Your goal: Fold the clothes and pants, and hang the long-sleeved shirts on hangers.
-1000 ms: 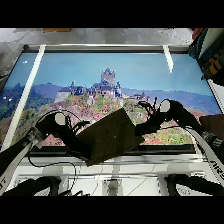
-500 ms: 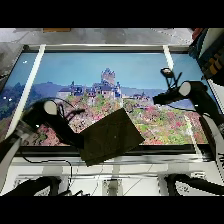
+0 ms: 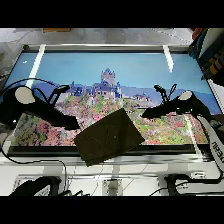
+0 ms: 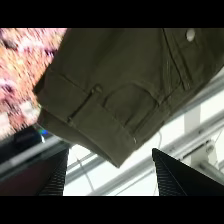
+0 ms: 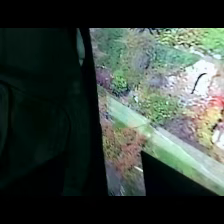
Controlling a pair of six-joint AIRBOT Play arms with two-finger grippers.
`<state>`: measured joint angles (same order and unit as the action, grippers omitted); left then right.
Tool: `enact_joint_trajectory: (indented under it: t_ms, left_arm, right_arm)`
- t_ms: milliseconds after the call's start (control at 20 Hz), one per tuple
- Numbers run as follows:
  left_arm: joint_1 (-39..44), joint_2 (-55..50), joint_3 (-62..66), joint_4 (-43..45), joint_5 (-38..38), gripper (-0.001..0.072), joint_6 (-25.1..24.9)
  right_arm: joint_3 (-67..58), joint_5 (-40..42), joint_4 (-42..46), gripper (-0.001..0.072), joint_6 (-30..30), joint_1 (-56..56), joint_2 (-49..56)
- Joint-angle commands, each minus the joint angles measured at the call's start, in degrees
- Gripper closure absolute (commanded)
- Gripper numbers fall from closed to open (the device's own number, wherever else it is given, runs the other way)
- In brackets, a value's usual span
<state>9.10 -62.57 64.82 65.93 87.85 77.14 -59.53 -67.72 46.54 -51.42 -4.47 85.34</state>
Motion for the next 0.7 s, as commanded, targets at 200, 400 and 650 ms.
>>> enact_joint_trajectory:
  t_ms: [200, 400, 650]
  left_arm:
    - [-0.3, 0.3, 0.5, 0.0, -1.8, 0.0128, 0.0]
    - [-0.3, 0.3, 0.5, 0.0, -1.8, 0.0128, 0.0]
    - [-0.3, 0.3, 0.5, 0.0, -2.0, 0.0128, 0.0]
  right_arm:
    - [0.9, -7.0, -4.5, 0.0163, -8.0, -0.1, 9.9]
    - [0.9, -8.0, -4.1, 0.0109, -8.0, 3.0, 12.3]
    - [0.9, -0.7, 0.0, 0.0111, -8.2, 10.1, 12.3]
